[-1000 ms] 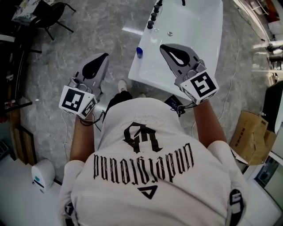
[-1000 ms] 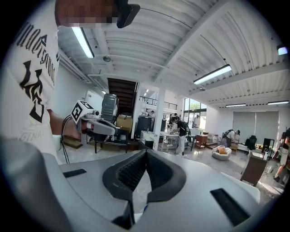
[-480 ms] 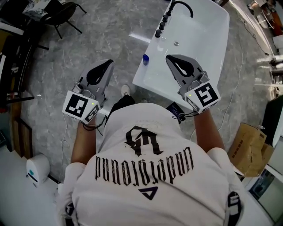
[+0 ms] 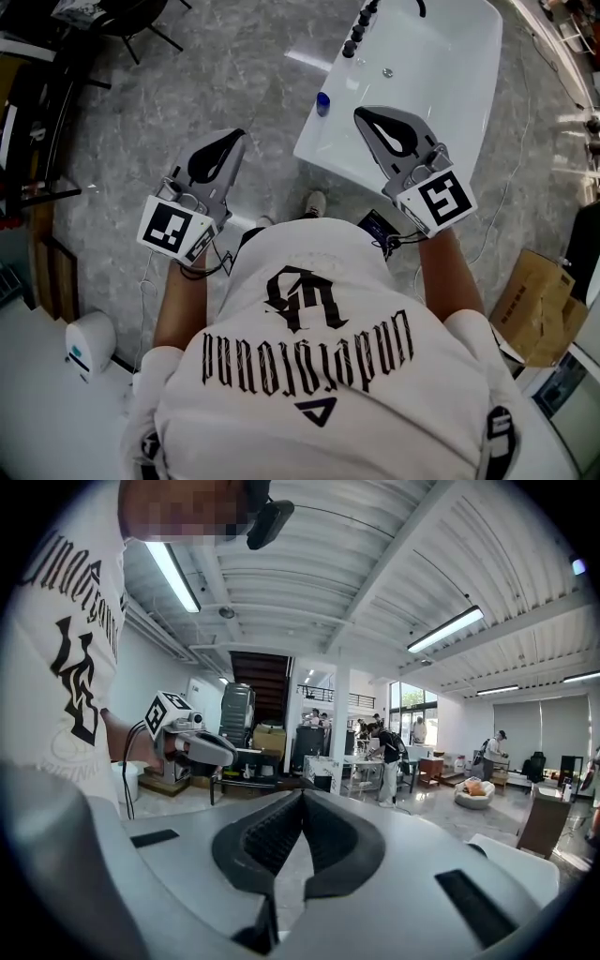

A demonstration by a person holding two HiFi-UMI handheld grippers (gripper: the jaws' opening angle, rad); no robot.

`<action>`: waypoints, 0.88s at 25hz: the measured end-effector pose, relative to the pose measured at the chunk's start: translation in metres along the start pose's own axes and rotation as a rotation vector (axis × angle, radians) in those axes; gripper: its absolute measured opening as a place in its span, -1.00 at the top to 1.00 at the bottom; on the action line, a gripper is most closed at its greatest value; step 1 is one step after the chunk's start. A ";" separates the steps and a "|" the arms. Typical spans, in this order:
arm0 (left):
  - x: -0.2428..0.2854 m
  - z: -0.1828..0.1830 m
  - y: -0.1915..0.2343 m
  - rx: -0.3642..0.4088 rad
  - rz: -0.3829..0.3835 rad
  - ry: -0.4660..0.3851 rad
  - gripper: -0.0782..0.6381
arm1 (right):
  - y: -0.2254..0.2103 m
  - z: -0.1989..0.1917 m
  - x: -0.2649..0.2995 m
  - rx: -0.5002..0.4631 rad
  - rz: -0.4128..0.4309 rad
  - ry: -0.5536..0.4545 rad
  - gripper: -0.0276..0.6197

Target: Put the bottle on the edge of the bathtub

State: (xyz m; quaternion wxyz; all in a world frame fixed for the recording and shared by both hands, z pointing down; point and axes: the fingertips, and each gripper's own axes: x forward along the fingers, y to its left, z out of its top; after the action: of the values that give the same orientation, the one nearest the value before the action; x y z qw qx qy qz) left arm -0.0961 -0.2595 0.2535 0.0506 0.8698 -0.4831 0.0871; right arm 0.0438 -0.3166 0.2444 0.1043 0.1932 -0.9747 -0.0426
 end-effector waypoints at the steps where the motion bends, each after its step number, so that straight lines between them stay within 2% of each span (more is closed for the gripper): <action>1: -0.002 -0.001 -0.001 0.002 -0.010 0.002 0.74 | 0.005 0.001 -0.001 0.000 -0.006 0.003 0.87; 10: -0.048 -0.014 -0.009 0.024 -0.088 -0.005 0.74 | 0.057 0.000 -0.004 0.014 -0.070 0.027 0.87; 22: -0.160 -0.035 -0.007 -0.010 -0.147 -0.053 0.74 | 0.168 0.021 0.004 -0.001 -0.138 0.038 0.87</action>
State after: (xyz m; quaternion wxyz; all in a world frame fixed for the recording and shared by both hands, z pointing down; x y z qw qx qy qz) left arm -0.1768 -0.1169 0.2559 0.0483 0.9047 -0.4193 0.0576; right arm -0.0266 -0.1627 0.2452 0.1199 0.2607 -0.9568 -0.0464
